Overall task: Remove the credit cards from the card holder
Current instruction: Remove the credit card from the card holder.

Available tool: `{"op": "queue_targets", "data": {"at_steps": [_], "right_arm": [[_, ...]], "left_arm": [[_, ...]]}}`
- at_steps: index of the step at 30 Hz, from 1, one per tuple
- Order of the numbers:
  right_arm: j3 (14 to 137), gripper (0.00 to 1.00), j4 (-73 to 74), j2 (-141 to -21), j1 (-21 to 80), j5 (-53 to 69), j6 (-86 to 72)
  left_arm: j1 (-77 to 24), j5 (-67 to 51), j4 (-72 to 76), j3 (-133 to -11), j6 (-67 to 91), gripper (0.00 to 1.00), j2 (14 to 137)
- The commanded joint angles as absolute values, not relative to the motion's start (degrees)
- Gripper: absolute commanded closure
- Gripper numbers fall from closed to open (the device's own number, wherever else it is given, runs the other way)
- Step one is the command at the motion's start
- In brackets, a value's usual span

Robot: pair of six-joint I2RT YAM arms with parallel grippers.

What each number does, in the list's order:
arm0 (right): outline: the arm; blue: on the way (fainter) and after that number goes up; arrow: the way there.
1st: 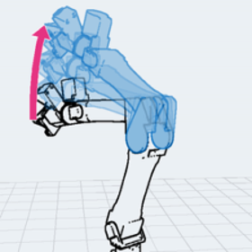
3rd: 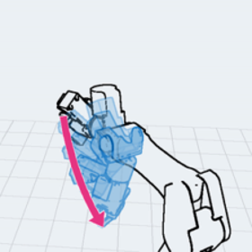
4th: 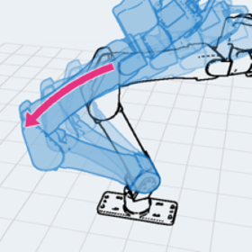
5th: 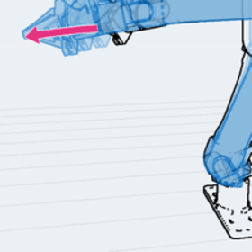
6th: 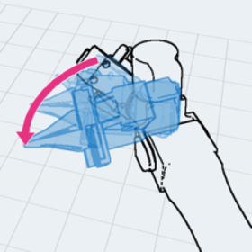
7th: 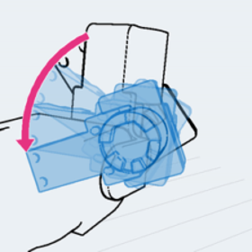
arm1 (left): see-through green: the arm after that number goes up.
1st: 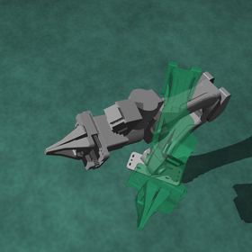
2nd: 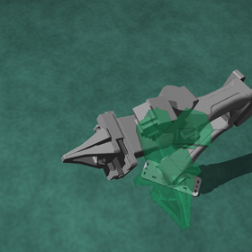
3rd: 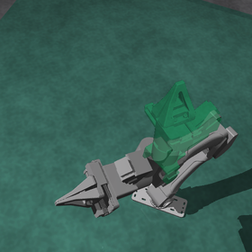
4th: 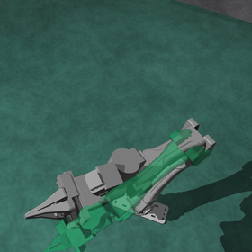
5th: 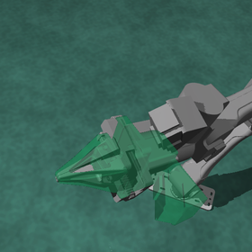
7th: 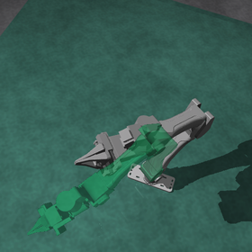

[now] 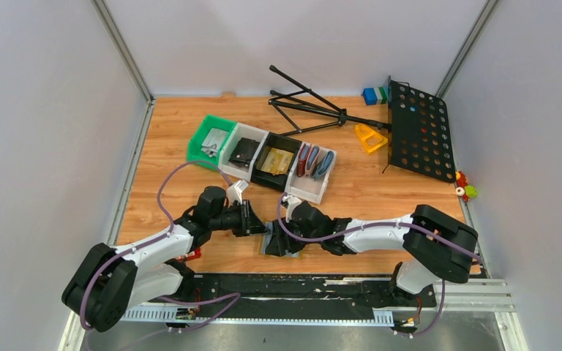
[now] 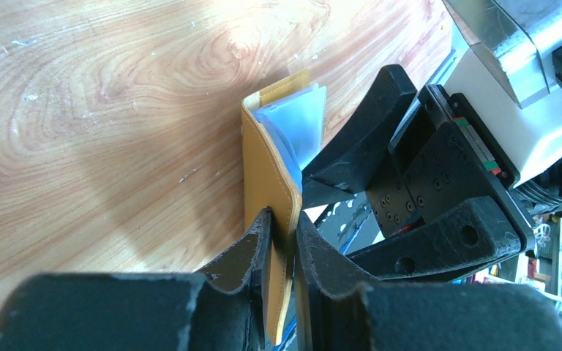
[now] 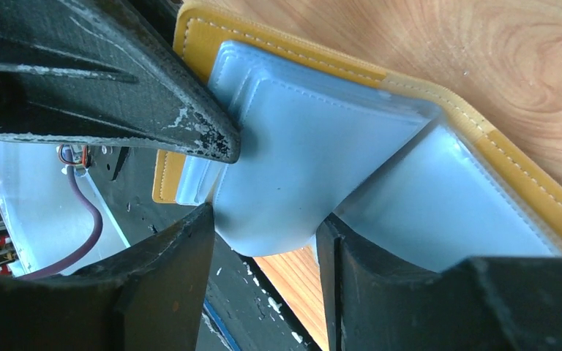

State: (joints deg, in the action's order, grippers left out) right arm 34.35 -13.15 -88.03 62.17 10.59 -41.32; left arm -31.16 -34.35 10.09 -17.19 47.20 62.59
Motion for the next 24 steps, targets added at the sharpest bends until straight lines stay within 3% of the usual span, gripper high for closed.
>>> {"op": "queue_targets", "data": {"at_steps": [1, 9, 19, 24], "right_arm": [[34.3, 0.51, -9.8, -86.2, 62.0, 5.1, -40.9], [33.3, 0.61, -5.3, -83.4, 61.7, 1.7, -40.0], [31.3, 0.69, -6.0, -80.7, 61.2, 1.0, -41.3], [28.8, 0.85, -9.0, -79.2, 59.3, 3.0, -43.3]], "left_arm": [[-31.6, -35.3, 9.9, -18.5, 46.2, 0.77, 61.2], [-31.5, -33.9, 6.9, -19.5, 44.3, 0.68, 61.3], [-31.7, -35.6, 14.7, -17.3, 47.0, 0.74, 64.8], [-32.0, -35.9, 17.8, -16.9, 47.8, 0.74, 67.0]]}}
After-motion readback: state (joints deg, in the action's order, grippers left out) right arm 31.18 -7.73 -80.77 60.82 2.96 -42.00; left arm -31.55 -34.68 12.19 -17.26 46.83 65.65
